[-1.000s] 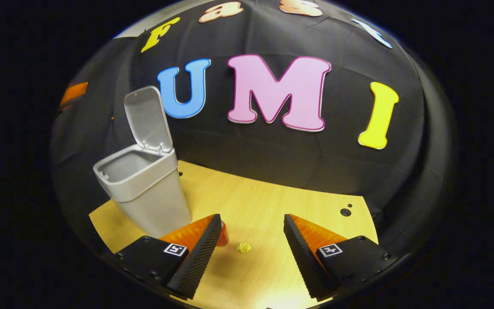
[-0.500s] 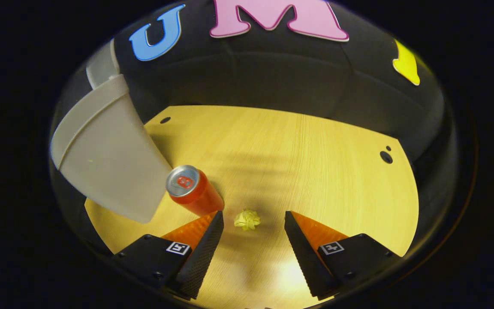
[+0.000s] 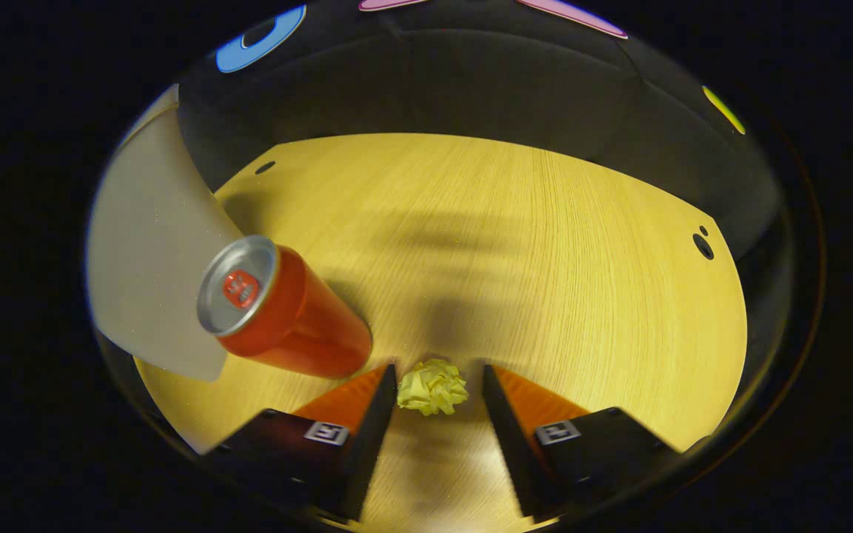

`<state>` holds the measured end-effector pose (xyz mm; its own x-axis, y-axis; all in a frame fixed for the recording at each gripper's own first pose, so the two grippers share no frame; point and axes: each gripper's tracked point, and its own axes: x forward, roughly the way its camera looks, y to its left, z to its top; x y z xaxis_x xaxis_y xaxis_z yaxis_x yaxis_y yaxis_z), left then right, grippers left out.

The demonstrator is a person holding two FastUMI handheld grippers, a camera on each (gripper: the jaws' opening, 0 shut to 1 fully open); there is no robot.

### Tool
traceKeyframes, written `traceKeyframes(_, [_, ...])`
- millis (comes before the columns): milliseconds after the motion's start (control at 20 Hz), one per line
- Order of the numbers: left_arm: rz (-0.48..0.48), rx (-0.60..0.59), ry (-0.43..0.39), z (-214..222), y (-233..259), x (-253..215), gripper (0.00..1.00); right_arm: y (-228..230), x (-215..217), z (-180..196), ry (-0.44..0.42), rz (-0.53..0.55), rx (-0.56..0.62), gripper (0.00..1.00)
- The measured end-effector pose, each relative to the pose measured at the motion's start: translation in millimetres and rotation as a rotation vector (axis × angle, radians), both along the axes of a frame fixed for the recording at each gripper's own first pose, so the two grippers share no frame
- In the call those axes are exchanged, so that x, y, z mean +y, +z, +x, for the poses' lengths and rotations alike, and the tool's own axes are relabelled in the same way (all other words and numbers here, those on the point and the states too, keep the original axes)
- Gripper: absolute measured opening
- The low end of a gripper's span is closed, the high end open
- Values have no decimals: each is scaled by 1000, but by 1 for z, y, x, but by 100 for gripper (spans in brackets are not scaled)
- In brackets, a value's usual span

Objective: Press the lid of the desktop garbage bin to open it, pick up the crumpled paper on the desktop and throw it into the bin, then pick up the pop can on the desktop and drop it into the bin, and finally close the garbage bin lid.

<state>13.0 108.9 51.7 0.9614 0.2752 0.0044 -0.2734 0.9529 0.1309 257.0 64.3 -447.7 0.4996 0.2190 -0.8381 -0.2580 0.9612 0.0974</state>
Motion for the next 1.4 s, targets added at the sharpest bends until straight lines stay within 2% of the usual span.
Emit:
traceKeyframes(100, [-4,-3,-2,0,0,0,96,11,-1,5,-10,5,-38,32])
traceKeyframes(350, [-34,-12,-21,5,-5,1,96,62,-2,3,-3,50,-131,32])
traceKeyframes(550, [-60,-18,-53,10,-9,-2,96,143,19,2,20,164,-260,31])
traceKeyframes(750, [-71,-20,-83,14,-10,-7,96,270,68,9,132,313,-477,31])
traceKeyframes(900, [-57,-29,-87,10,-8,-5,96,344,96,7,228,396,-596,31])
traceKeyframes(1000, [-50,-34,-79,8,-7,-2,96,383,130,-13,294,439,-642,31])
traceKeyframes(1100, [-53,-40,-68,4,-7,3,96,395,162,-27,364,476,-648,31])
traceKeyframes(1250, [-78,-41,-34,-1,-12,13,96,386,218,-46,479,460,-615,31])
traceKeyframes(1400, [-94,-22,-37,-3,-23,8,96,356,241,-43,519,403,-567,31])
